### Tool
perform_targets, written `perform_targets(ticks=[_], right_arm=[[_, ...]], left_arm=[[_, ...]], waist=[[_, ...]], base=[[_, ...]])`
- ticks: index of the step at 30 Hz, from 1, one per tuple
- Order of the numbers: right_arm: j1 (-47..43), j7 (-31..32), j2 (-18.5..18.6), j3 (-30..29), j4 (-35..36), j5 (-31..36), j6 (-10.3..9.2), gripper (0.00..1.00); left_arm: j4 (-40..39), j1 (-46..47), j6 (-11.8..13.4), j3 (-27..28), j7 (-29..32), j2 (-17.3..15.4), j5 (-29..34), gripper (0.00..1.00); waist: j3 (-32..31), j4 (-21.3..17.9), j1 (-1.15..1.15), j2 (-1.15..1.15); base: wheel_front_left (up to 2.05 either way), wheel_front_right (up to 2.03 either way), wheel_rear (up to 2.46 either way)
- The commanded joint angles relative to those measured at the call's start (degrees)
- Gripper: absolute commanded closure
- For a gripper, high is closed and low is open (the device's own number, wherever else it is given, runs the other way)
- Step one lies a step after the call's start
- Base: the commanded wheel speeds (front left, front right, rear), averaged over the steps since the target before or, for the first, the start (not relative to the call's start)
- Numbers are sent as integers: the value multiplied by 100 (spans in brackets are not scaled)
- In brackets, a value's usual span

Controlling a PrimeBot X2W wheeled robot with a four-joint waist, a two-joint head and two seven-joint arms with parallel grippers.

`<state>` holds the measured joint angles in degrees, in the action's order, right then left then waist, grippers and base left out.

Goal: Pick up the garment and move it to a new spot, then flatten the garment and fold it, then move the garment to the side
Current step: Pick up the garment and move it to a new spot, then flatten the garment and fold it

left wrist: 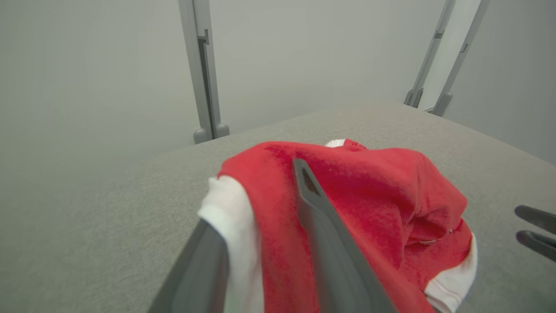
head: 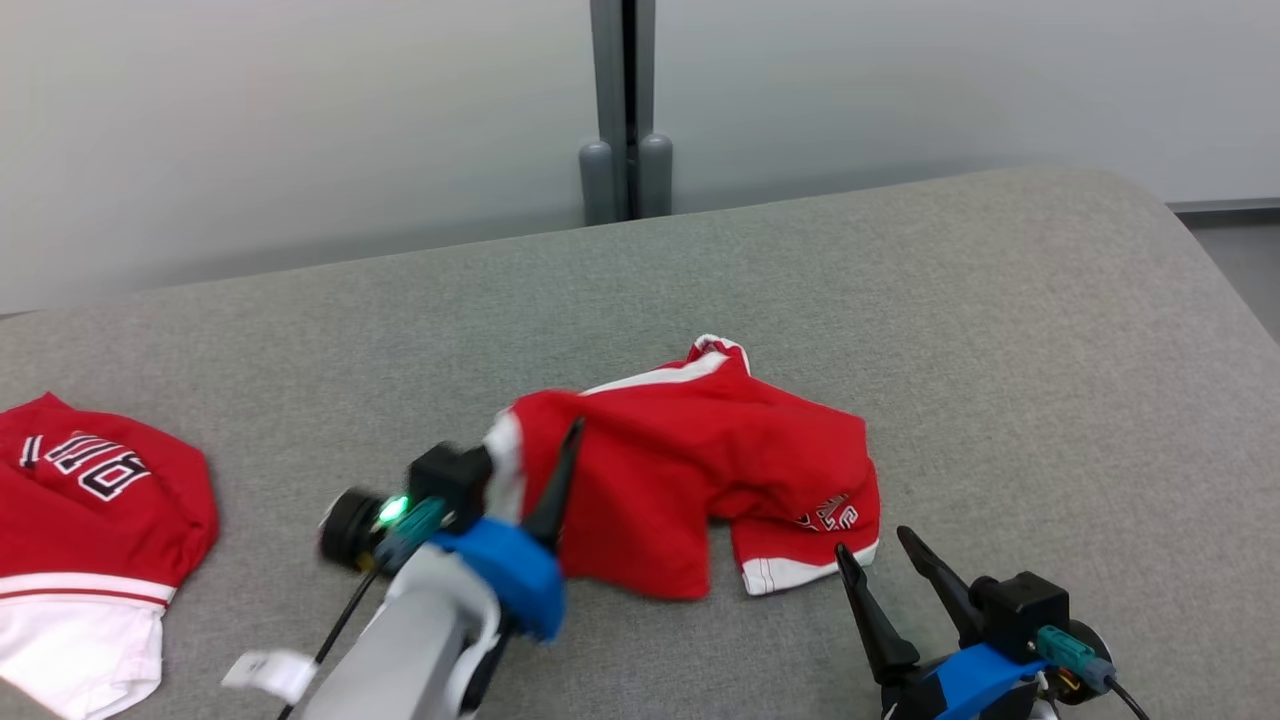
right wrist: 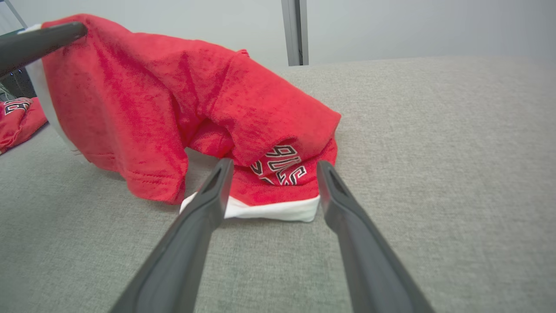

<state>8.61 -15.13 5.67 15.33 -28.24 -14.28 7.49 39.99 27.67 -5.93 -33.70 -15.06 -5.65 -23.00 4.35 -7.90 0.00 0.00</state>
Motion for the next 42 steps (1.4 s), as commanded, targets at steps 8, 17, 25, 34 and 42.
perform_targets(ticks=[8, 17, 25, 34, 42], right_arm=[[-232, -3, -72, -222, 100, 25, 0, 0], [-394, -3, -129, -394, 212, 90, 0, 0], [-554, -3, -187, -413, 184, 110, 0, 0], [-501, -3, -166, -344, 152, 155, 0, 0], [-331, -3, -39, 699, 112, -93, 0, 0]], left_arm=[[-101, -1307, 488, 1138, -17, -537, 80, 0], [-922, -2310, 719, 2269, -17, -406, 420, 0], [-1562, -2999, 522, 2752, -16, 96, 900, 0], [-1441, -2970, 243, 2860, -16, 244, 1213, 0], [-1268, -2948, 137, 2824, -16, 273, 1252, 0]], waist=[[-223, 225, 0, 0], [-419, 456, 0, 0], [-510, 476, 0, 0], [-445, 553, 0, 0], [-395, 807, 0, 0]], base=[[0, 0, 0], [0, 0, 0], [0, 0, 0], [0, 0, 0], [0, 0, 0]])
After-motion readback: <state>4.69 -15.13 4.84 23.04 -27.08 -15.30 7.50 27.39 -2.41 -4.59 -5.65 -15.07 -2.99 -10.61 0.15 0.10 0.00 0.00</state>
